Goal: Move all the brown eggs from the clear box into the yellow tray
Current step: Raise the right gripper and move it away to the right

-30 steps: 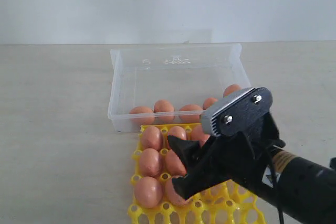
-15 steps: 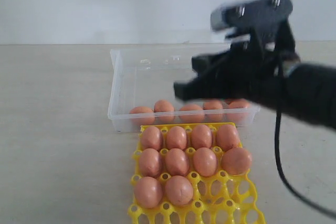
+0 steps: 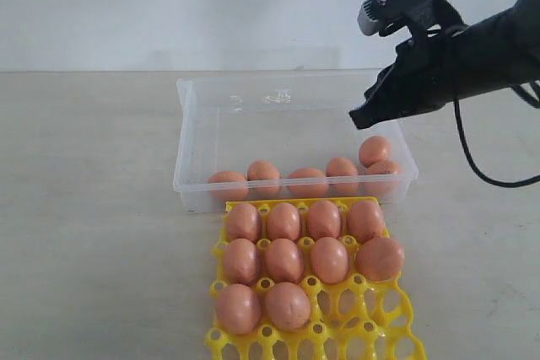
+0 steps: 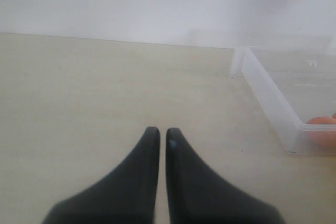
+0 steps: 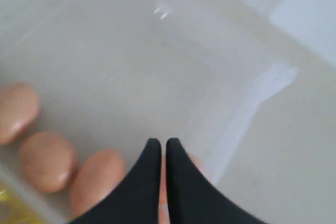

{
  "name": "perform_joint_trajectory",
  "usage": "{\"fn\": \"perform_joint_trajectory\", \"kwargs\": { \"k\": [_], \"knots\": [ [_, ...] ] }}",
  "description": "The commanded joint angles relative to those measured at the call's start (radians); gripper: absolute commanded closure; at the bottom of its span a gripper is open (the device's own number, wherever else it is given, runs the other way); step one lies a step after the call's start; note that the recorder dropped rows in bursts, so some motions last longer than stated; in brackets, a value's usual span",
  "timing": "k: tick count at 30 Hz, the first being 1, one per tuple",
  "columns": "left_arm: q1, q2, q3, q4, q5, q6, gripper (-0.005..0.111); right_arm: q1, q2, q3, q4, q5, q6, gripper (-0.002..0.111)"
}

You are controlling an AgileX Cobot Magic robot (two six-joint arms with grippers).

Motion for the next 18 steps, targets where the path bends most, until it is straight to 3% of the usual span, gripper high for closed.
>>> {"fn": "perform_joint_trajectory", "kwargs": {
  "k": [1,6,14,18],
  "knots": [
    [-0.004,-0.002,0.004,0.004,-0.013,0.004,0.103,-0.008,-0.037,-0.011,-0.07,-0.407,0.007,0.108],
    [-0.004,-0.002,0.004,0.004,-0.013,0.004,0.103,-0.008,-0.067,-0.025,-0.049,-0.889,0.081,0.108],
    [-0.004,-0.002,0.004,0.004,-0.013,0.004,0.103,-0.018,-0.112,-0.09,-0.111,-1.134,0.605,0.108],
    [-0.004,-0.002,0.004,0.004,-0.013,0.004,0.103,-0.018,-0.162,-0.122,-0.178,-1.125,1.056,0.108]
  ]
}}
